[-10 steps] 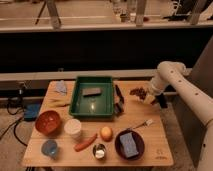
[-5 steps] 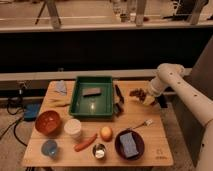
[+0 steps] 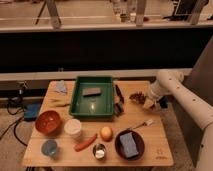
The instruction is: Place grapes in table surface
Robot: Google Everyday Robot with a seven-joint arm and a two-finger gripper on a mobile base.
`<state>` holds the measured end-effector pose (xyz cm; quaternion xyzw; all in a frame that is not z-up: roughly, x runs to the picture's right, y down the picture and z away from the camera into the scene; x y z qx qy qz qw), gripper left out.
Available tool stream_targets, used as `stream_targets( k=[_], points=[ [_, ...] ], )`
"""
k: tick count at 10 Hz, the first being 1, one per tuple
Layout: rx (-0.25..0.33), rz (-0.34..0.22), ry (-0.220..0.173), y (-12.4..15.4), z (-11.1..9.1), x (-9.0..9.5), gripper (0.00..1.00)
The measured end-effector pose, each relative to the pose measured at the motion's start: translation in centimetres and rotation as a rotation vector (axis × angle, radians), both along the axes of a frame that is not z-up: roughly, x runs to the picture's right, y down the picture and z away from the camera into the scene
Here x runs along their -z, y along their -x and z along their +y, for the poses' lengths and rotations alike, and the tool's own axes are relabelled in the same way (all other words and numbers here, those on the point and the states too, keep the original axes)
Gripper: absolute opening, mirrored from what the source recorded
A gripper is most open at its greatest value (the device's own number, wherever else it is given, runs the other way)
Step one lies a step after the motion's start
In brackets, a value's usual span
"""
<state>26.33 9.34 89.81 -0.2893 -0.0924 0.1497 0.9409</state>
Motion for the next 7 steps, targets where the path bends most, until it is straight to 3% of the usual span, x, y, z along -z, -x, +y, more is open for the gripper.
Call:
stream_targets(
  k=[1, 7],
  points=[
    [-0.002, -0.002, 0.001, -0.1, 0.4, -0.3, 0.07],
    [-0.028, -0.021, 0.009, -0.7, 2.1, -1.9, 0.7]
  ],
)
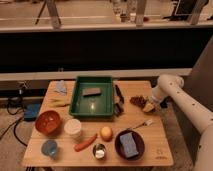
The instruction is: Place grapes in table surface
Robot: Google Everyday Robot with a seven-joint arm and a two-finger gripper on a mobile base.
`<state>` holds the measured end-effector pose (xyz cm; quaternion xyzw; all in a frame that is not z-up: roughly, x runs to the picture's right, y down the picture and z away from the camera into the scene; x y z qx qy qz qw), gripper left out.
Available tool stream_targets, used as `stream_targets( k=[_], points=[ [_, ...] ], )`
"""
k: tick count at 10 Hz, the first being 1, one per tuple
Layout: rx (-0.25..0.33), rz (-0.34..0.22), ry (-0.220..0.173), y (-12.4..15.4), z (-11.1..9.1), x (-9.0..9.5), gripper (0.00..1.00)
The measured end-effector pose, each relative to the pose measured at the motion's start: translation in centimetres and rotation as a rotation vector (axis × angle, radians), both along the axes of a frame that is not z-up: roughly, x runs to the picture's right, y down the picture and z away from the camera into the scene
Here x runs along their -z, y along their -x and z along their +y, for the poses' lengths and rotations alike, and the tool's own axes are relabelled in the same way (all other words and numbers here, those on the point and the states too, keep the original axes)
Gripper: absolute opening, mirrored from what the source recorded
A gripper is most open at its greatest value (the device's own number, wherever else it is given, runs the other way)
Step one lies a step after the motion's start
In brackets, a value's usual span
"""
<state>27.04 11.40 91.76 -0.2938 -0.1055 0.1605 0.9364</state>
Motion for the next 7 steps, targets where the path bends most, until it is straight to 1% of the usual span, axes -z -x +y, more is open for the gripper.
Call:
stream_targets(
  k=[1, 2, 4, 7],
  points=[
    [-0.005, -0.003, 0.002, 0.0, 0.0, 0.0, 0.77],
    [-0.012, -0.005, 0.004, -0.1, 0.1, -0.1, 0.8],
    [-0.02, -0.01, 0.007, -0.1, 0.1, -0.1, 0.8],
    [-0.03, -0.017, 0.003, 0.0, -1.3, 1.4, 0.8]
  ],
)
